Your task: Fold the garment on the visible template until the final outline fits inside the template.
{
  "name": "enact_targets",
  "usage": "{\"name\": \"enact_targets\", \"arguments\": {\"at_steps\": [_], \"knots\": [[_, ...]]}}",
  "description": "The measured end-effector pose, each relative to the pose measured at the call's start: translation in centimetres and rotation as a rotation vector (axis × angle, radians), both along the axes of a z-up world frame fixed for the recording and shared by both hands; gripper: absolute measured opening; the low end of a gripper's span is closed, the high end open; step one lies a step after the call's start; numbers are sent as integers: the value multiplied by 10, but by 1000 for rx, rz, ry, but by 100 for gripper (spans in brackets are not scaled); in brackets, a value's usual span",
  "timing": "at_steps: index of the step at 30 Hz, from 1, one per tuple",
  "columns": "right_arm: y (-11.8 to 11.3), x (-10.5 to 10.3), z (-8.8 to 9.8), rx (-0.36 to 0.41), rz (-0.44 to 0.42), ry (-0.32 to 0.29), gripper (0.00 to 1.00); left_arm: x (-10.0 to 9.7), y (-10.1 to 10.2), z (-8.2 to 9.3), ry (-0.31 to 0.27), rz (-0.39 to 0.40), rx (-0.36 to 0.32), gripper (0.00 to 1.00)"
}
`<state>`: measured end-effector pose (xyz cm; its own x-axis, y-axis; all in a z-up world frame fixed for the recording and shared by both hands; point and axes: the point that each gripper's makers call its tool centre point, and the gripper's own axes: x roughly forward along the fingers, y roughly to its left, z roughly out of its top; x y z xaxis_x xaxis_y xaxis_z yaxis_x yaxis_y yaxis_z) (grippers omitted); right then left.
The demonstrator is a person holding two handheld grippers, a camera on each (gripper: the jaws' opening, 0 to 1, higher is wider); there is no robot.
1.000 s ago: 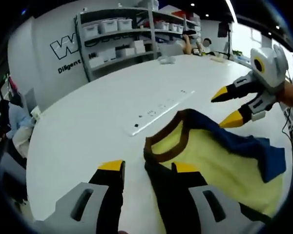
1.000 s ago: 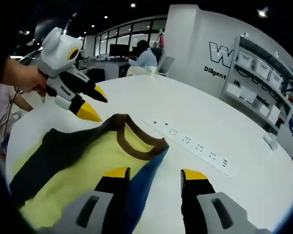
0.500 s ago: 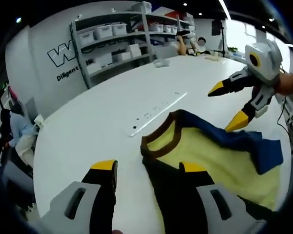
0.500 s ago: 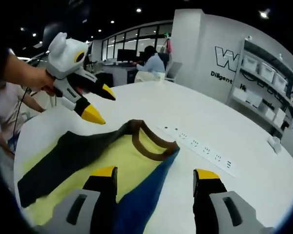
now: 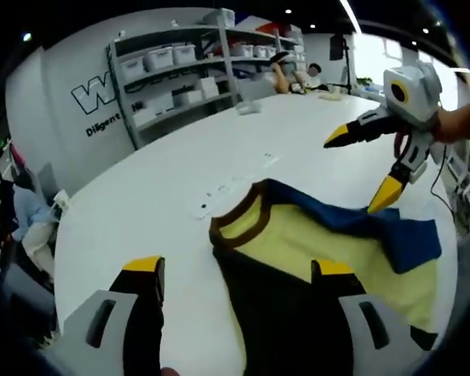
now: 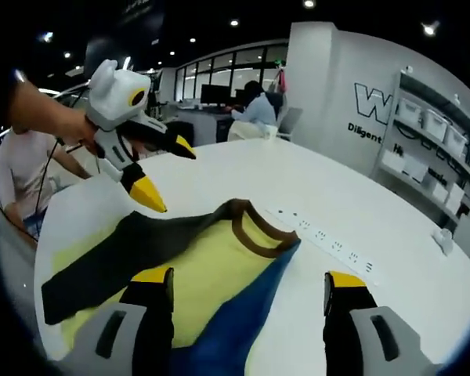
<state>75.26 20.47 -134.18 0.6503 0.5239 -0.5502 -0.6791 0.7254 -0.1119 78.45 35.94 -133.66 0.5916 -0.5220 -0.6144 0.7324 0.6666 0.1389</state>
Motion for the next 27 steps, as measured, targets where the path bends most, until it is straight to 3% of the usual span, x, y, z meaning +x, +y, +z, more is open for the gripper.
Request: {"name": "enact_targets", "arguments": {"at_steps": [4,15,27], "knots": [[-2,-6,2,-2,6,5,77,-7,3,4,-8,2,3,80],[-10,-32,2,6,15,20,84,-33,6,9,-23,-17,0,99],[-18,-59,13,10,17,17,84,-55,9,22,-39,-29,-1,99]]}}
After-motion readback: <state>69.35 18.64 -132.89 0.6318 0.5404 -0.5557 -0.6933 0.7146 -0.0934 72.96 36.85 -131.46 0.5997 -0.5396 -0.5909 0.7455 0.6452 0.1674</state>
